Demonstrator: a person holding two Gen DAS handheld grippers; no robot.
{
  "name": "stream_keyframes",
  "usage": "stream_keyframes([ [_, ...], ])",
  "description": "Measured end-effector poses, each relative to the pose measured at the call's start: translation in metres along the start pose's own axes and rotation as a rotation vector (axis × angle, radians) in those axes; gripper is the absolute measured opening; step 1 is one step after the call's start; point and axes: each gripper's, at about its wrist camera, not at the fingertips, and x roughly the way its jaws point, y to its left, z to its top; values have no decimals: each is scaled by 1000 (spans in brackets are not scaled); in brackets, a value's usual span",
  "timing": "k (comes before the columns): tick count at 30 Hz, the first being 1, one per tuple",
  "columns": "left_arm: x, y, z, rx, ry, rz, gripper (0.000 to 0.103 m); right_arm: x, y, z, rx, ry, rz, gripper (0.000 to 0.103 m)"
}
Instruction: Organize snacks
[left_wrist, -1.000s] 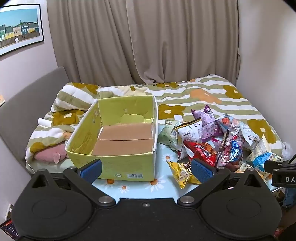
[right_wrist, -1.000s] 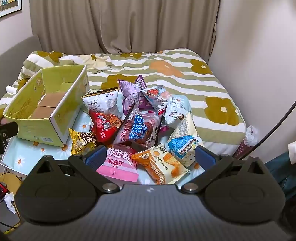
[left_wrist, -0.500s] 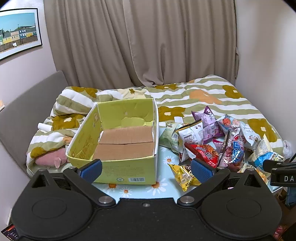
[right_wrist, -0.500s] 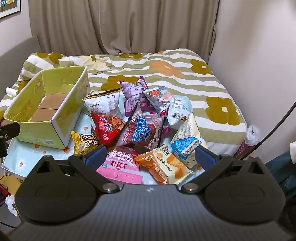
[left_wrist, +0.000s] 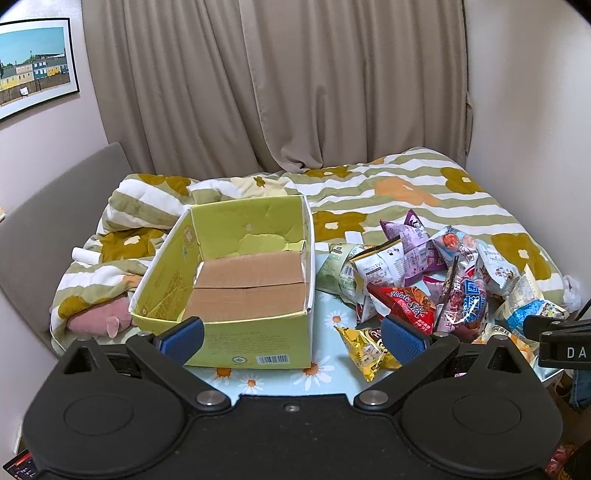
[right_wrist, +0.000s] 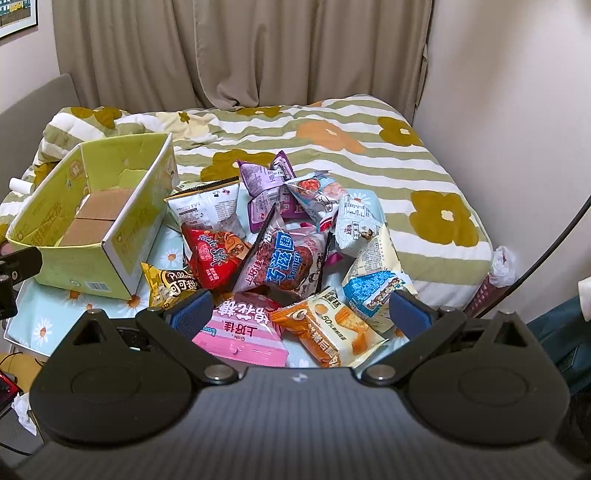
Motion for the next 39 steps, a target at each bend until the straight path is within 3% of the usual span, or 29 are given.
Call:
stream_keyframes([
  [39, -1, 14, 2, -1, 2, -3, 103, -2, 14, 4, 8, -9, 9, 103],
])
